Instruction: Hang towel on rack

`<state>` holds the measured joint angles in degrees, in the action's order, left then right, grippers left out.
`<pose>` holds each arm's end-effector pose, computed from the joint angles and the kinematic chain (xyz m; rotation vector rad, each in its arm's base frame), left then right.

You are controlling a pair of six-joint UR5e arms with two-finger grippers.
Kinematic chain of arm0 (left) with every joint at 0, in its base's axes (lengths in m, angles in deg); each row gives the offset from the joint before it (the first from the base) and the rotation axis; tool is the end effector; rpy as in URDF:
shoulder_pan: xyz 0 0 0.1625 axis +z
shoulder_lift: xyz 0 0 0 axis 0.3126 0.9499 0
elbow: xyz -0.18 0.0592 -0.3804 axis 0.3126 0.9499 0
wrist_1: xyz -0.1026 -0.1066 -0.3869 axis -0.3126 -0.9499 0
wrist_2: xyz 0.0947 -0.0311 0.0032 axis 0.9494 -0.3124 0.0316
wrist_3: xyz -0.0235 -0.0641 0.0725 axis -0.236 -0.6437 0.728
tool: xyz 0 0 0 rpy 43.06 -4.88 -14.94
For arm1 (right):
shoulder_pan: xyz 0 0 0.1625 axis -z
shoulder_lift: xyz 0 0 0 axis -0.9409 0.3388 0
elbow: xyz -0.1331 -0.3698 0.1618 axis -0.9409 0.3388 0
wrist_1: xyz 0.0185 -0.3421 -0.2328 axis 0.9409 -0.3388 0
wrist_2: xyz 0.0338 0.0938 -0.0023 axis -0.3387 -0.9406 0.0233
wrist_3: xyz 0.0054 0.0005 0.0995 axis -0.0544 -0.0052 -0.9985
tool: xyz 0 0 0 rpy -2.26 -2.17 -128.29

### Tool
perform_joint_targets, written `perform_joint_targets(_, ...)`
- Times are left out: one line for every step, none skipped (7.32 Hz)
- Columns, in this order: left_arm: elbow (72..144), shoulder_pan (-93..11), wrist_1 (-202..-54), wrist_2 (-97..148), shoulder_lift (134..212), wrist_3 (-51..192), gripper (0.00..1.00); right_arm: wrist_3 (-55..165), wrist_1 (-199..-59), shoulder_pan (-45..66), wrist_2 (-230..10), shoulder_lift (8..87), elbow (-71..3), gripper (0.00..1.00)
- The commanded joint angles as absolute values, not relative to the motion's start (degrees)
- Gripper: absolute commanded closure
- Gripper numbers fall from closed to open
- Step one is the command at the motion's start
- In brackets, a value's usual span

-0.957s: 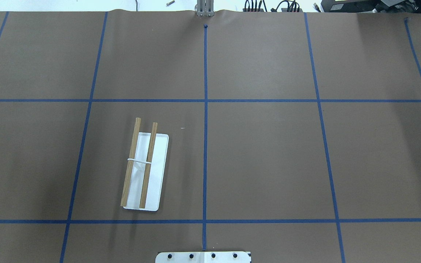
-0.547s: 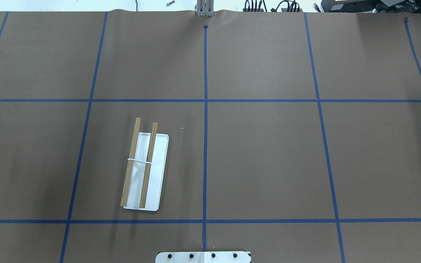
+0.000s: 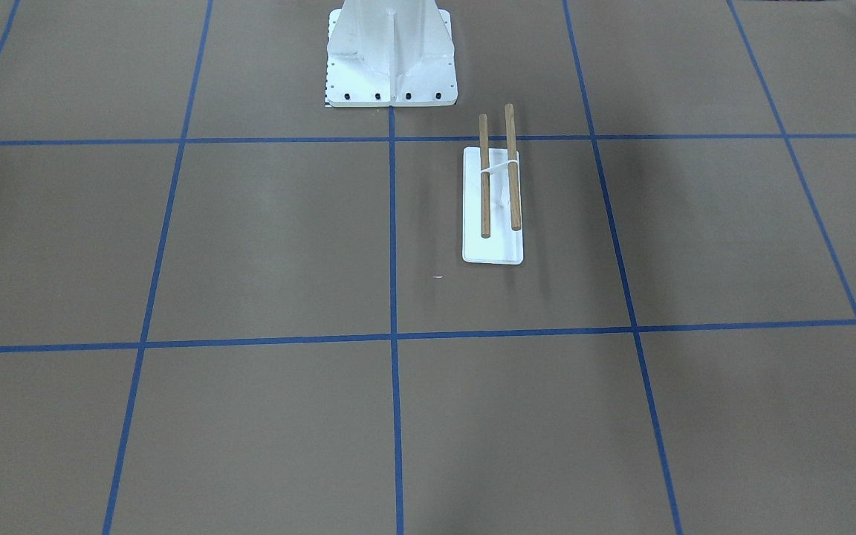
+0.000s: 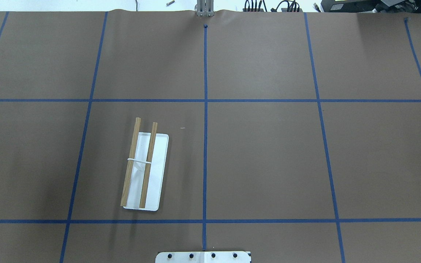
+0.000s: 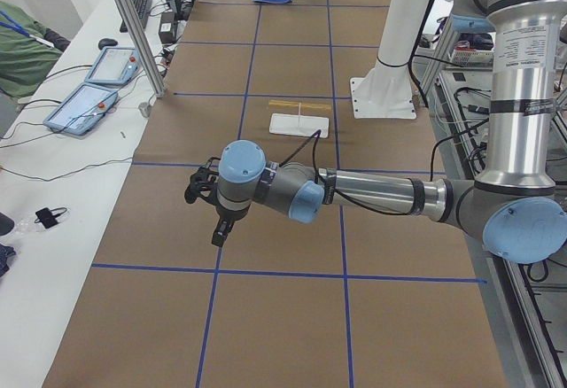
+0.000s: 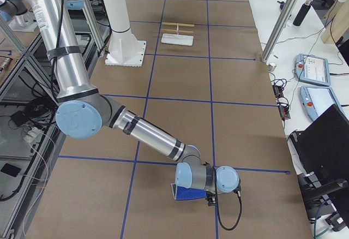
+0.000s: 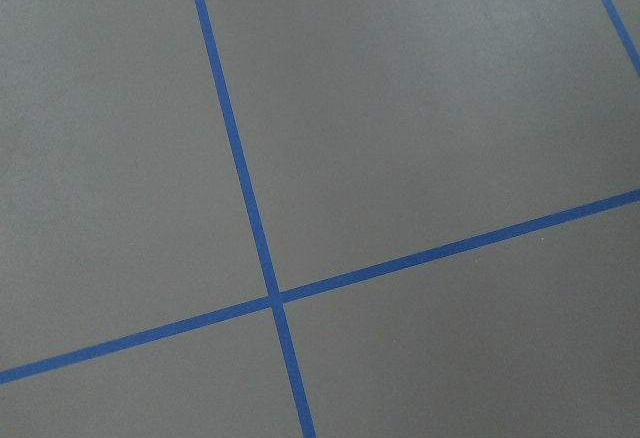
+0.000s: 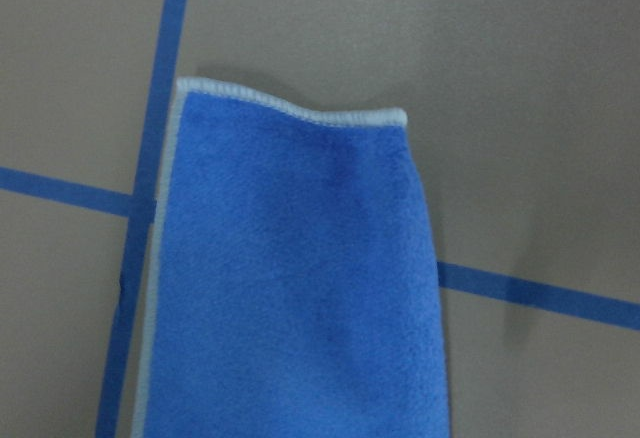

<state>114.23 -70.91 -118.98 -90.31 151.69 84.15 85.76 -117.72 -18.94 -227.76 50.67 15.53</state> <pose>-0.0528 -0.4961 0.5742 0.3640 0.8170 0.1574 0.0480 -0.5586 0.8360 0.0179 -0.8880 -0.2058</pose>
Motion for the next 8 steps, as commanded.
perform_joint_targets(114.18, -70.91, -118.98, -90.27, 151.67, 84.20, 0.02, 85.22, -113.35, -18.92, -223.50, 48.39, 20.01, 0.04)
perform_joint_targets(114.18, -70.91, -118.98, -90.27, 151.67, 84.11, 0.02, 84.69, -113.34, -18.92, -223.92, 48.38, 20.02, 0.26)
perform_joint_targets(114.18, -70.91, -118.98, -90.27, 151.67, 84.20, 0.02, 84.25, -113.34, -18.92, -224.10, 48.38, 20.37, 0.39)
perform_joint_targets(114.18, -70.91, -118.98, -90.27, 151.67, 84.20, 0.02, 84.25, -113.43, -18.84, -224.10, 48.47, 20.37, 0.36)
perform_joint_targets(114.18, -70.91, -118.98, -90.27, 151.67, 84.20, 0.02, 84.25, -113.43, -18.66, -224.10, 48.47, 20.54, 0.33)
perform_joint_targets(114.18, -70.91, -118.98, -90.27, 151.67, 84.20, 0.02, 84.25, -113.43, -18.49, -224.10, 48.47, 20.54, 0.31)
perform_joint_targets(114.18, -70.91, -118.98, -90.27, 151.67, 84.20, 0.02, 83.90, -113.43, -18.31, -224.19, 48.38, 20.46, 0.30)
perform_joint_targets(114.18, -70.91, -118.98, -90.27, 151.67, 84.11, 0.02, 82.42, -113.25, -17.61, -224.63, 48.29, 20.37, 0.30)
